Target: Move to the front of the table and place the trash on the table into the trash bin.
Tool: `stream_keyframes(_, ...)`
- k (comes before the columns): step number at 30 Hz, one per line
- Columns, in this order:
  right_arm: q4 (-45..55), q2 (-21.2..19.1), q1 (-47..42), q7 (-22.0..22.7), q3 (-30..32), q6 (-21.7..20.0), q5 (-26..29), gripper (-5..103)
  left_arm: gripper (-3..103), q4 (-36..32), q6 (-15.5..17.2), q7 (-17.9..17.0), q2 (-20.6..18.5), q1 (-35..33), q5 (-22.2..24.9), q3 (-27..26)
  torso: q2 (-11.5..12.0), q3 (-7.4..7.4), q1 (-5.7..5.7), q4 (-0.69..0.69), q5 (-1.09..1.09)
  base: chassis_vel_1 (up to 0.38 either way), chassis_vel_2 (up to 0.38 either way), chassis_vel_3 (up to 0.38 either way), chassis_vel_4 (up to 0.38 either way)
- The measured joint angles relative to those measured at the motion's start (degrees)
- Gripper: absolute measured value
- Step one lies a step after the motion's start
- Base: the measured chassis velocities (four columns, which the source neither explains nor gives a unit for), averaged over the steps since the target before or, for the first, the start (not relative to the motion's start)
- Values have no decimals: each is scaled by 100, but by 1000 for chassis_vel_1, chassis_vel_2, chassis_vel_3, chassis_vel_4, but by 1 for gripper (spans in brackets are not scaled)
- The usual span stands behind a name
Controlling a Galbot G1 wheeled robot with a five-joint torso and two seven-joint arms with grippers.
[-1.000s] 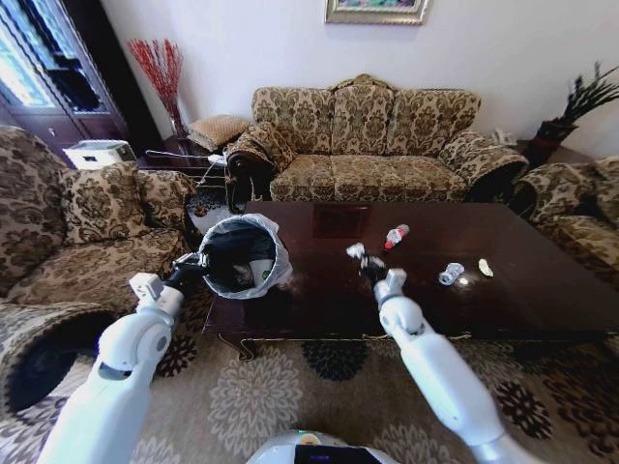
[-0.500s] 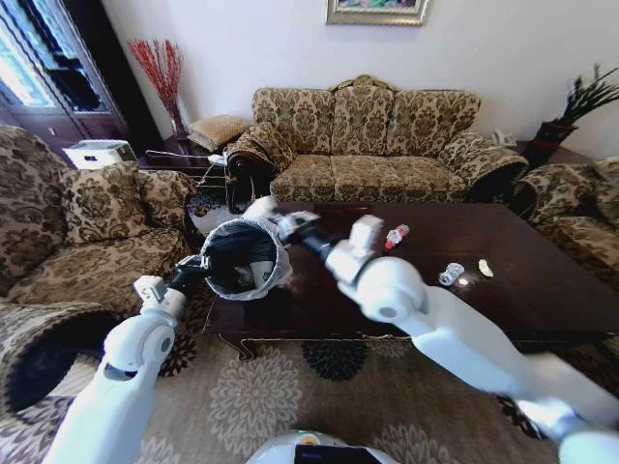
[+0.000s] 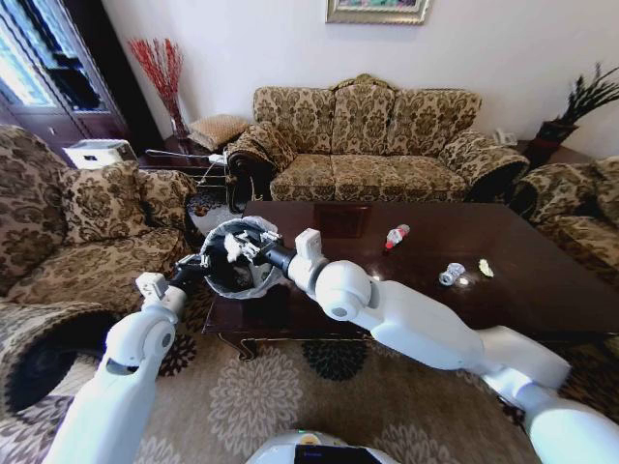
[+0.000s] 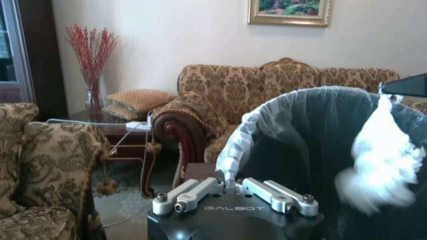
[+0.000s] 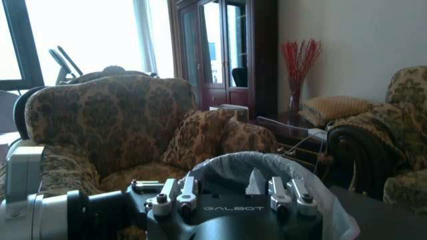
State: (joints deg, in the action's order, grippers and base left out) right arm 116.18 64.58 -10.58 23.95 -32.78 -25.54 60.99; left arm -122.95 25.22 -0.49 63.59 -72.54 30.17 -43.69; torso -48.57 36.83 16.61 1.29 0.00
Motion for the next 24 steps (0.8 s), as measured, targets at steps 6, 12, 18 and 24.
stream_keyframes(6,6,-6,-21,13,310,139,-35,71,0,-3,5,3,-26,-7,26,-31,0,0,0,1,0,0,0,0,0)
stream_keyframes(12,121,-294,-188,-4,975,154,-41,92,0,-44,5,2,-68,-58,74,-92,0,0,0,0,1,0,0,0,0)
stream_keyframes(18,225,-648,-402,-45,1402,196,-41,100,0,-95,27,2,-81,-31,116,-82,0,0,0,-1,3,0,0,0,0)
stream_keyframes(24,180,-810,-546,-45,1674,226,-22,100,0,-156,33,0,-59,-108,117,-88,0,0,0,1,1,0,0,0,0)
